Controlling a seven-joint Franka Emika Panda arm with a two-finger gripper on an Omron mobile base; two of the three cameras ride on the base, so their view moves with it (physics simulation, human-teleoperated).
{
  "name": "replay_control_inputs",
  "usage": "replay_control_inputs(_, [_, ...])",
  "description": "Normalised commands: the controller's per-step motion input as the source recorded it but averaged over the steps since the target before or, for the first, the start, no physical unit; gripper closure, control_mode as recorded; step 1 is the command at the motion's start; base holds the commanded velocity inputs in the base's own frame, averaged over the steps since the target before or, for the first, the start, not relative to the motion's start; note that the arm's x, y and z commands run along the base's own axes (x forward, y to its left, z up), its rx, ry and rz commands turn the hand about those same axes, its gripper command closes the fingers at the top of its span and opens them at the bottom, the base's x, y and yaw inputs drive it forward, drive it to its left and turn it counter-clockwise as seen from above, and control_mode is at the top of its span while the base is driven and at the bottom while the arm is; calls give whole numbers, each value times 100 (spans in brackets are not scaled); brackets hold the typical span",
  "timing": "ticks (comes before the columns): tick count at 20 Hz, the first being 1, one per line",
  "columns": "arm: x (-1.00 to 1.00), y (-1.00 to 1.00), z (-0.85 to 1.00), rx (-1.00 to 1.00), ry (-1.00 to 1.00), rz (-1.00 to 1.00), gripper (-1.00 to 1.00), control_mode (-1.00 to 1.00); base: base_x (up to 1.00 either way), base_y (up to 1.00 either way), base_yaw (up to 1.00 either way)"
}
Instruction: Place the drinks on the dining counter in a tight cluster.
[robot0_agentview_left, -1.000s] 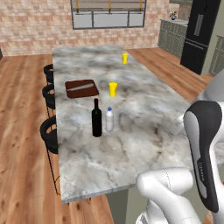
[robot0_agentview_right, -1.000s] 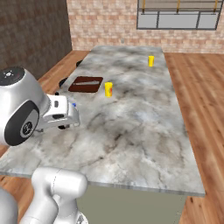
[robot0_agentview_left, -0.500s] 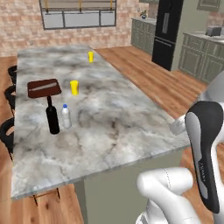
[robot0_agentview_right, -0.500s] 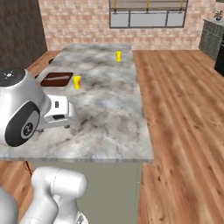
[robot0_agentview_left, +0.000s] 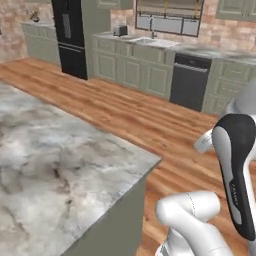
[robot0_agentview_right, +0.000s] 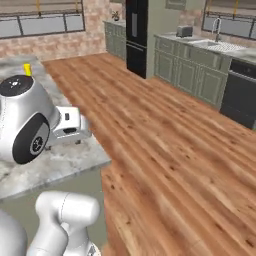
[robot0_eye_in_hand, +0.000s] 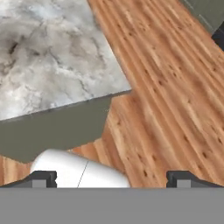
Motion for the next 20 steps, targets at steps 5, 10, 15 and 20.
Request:
replay_control_inputs(5, [0, 0, 0, 0, 0, 0, -100, 100, 13, -33, -82])
replay_control_inputs(10, [0, 0, 0, 0, 0, 0, -100, 100, 32, -38, -74])
replay_control_inputs(15, [0, 0, 0, 0, 0, 0, -100, 100, 57, -32, -65])
replay_control_inputs(20, [0, 0, 0, 0, 0, 0, -100, 100, 90, -14, -51])
